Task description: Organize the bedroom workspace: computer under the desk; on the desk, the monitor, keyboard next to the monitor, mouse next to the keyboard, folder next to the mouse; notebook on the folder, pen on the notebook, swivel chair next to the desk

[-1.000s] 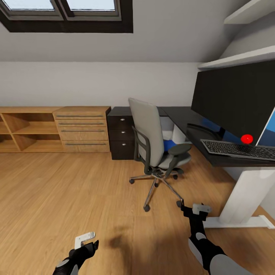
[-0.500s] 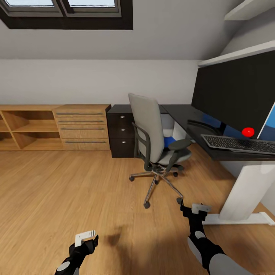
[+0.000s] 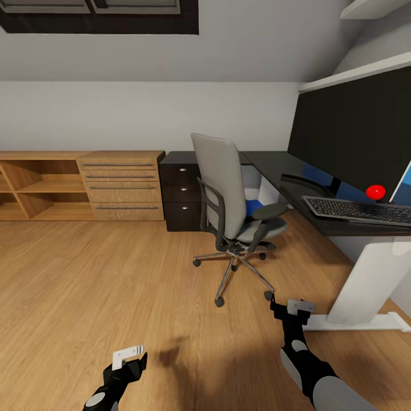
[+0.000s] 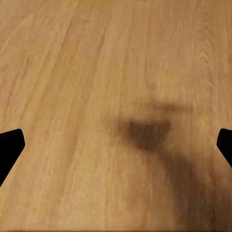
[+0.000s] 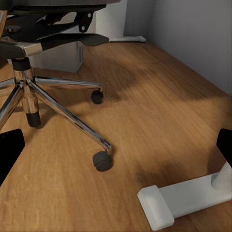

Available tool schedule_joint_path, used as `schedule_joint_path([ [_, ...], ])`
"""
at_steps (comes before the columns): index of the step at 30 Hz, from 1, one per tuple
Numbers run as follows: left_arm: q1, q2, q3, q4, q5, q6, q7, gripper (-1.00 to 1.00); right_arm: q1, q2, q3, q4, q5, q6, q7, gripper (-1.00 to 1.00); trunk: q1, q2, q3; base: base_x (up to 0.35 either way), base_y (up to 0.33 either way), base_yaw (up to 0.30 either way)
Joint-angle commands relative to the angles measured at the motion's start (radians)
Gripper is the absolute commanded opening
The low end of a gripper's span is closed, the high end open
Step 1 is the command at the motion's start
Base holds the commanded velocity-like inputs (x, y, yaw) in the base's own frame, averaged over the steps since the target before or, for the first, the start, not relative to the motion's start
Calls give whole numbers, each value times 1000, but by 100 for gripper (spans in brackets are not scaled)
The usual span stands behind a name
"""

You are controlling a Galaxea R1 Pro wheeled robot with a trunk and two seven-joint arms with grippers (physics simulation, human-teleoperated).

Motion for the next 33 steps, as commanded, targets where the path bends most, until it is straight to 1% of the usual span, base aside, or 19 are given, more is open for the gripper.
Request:
schedule_joint_path([
  [1, 0, -1, 2, 1, 5, 3, 0, 100, -1, 0, -1, 0, 2, -3, -2, 100, 0, 0, -1, 0, 0, 0],
  [12, 0, 0, 1, 34, 5, 4, -1, 100, -1, 0, -2, -6, 2, -3, -1, 100, 0, 0, -1, 0, 0, 0],
  [22, 0, 0, 1, 43, 5, 5, -2, 100, -2, 1, 1, -24, 5, 2, 1, 100, 0, 0, -1, 0, 0, 0],
  [25, 0, 0, 1, 43, 5, 5, -2, 100, -10, 0, 2, -33, 7, 7, 2, 100, 0, 0, -1, 0, 0, 0],
  [29, 0, 0, 1, 44, 5, 5, 0, 100, -39, -1, 2, -39, 8, 13, 3, 100, 0, 0, -1, 0, 0, 0],
  [33, 0, 0, 1, 44, 5, 5, 2, 100, -51, -1, 2, -42, 8, 15, 2, 100, 0, 0, -1, 0, 0, 0],
])
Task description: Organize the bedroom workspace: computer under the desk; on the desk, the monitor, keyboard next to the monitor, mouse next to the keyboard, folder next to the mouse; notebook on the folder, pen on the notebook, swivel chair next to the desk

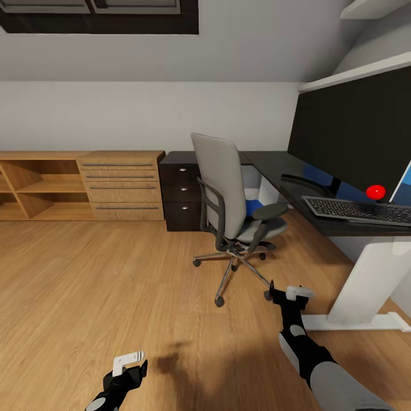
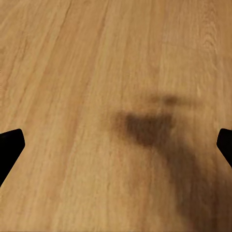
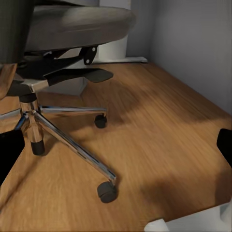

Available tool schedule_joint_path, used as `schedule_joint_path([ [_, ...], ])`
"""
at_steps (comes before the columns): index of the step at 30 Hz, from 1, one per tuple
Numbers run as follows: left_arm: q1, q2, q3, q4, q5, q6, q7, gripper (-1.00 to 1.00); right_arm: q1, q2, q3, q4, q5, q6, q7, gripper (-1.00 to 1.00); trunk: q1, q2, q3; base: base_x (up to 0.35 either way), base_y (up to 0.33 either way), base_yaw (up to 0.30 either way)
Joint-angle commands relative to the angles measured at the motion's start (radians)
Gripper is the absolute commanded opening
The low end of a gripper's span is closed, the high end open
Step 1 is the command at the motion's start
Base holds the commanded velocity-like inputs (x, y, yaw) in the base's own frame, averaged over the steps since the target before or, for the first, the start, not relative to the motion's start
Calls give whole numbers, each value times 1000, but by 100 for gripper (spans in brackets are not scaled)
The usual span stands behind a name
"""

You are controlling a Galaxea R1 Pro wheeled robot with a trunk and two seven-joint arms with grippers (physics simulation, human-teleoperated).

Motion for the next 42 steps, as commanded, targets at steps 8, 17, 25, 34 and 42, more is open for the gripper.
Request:
schedule_joint_path([
  [8, 0, -1, 1, 2, 5, 3, 1, 100, -7, 1, -2, 2, 1, -13, -3, 100, 0, 0, -1, 6, 0, 0],
  [17, 0, -2, -1, 32, 3, 2, 4, 100, -9, 1, -3, 5, 0, -36, -4, 100, 0, 0, -1, 196, 0, 0],
  [25, 0, -2, -1, 38, 3, 2, 1, 100, -9, 1, -5, 6, -3, -35, -5, 100, 0, 0, -1, 293, 0, 0],
  [34, 0, -2, -1, 39, 4, 2, 0, 100, -9, 0, -22, 6, -10, -32, -7, 100, 0, 0, -1, 256, 0, 0],
  [42, 0, -2, -1, 39, 3, 2, 0, 100, -9, -1, -32, 7, -11, -33, -6, 100, 0, 0, -1, 163, 0, 0],
])
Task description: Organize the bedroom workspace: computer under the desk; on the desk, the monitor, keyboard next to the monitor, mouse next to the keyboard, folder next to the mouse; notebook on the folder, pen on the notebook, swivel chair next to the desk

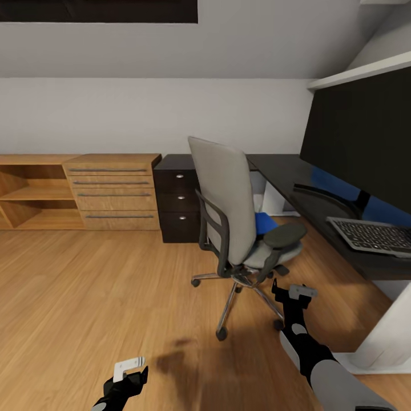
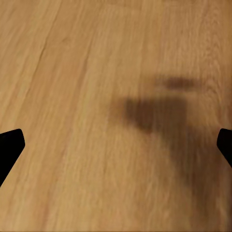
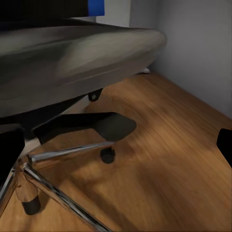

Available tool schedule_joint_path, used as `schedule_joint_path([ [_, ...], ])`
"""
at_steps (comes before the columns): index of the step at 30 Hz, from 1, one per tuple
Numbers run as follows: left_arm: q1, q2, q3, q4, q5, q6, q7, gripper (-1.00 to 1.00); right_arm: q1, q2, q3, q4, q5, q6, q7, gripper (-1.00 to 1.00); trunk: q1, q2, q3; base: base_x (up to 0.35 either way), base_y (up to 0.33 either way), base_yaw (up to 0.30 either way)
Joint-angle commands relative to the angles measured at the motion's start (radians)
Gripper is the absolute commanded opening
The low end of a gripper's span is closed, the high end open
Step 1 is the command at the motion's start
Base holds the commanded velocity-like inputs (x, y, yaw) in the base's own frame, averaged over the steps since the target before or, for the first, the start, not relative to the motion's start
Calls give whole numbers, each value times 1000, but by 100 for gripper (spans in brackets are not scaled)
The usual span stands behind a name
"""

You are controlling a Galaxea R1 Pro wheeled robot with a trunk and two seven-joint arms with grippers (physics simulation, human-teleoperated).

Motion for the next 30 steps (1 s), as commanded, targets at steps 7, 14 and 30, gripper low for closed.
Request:
schedule_joint_path([
  [7, 0, -1, 2, 0, 5, 3, -1, 100, -1, -2, -4, 1, 1, -4, -1, 100, 0, 0, -1, 69, -36, 0],
  [14, 0, -1, 2, 2, 5, 3, -2, 100, -1, -7, -4, 2, 1, -5, 0, 100, 0, 0, -1, 118, -107, 0],
  [30, 0, -1, 1, 2, 5, 3, -1, 100, -1, -7, 1, 2, 3, -29, 1, 100, 0, 0, -1, 17, -15, 0],
])
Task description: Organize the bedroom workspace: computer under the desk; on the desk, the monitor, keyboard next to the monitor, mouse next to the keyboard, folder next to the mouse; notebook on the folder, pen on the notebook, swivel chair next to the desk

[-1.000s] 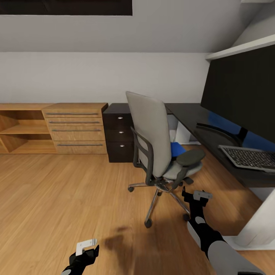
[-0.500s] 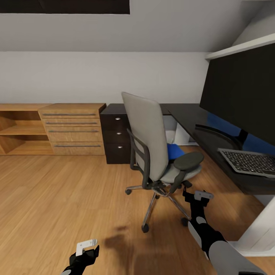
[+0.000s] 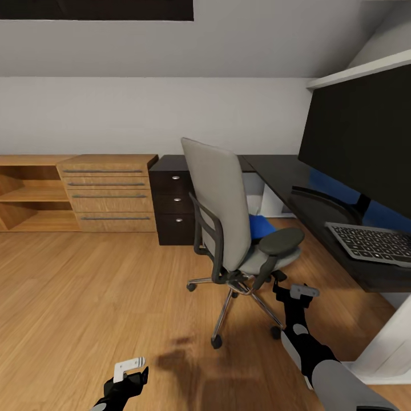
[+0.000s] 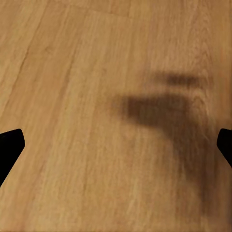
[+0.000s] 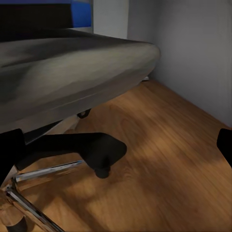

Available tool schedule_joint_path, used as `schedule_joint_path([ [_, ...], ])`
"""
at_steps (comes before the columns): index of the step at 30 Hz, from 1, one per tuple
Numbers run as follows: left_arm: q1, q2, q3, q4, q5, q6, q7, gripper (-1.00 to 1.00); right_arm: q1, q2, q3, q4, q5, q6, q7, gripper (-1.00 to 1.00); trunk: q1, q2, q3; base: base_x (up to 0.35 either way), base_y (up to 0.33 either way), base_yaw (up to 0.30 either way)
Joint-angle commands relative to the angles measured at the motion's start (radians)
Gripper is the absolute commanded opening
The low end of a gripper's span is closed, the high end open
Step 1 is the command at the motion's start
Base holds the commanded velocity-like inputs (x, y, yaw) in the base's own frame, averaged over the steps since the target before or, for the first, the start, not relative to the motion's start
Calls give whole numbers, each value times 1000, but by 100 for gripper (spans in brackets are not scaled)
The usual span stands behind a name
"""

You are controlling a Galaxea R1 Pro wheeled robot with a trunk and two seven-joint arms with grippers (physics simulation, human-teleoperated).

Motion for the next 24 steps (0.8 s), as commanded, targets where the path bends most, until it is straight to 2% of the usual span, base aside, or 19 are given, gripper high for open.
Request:
schedule_joint_path([
  [1, 0, -1, 2, -1, 5, 3, 0, 100, -1, 0, -1, 1, 1, -4, -1, 100, 0, 0, -1, 2, -1, 0],
  [16, 0, -1, 2, 0, 6, 3, 1, 100, -1, 4, -4, 1, 0, -12, -1, 100, 0, 0, -1, 0, 0, 6],
  [24, 0, -1, 2, 16, 5, 3, 1, 100, -1, 5, -5, 1, 0, -18, -1, 100, 0, 0, -5, 0, 0, 132],
])
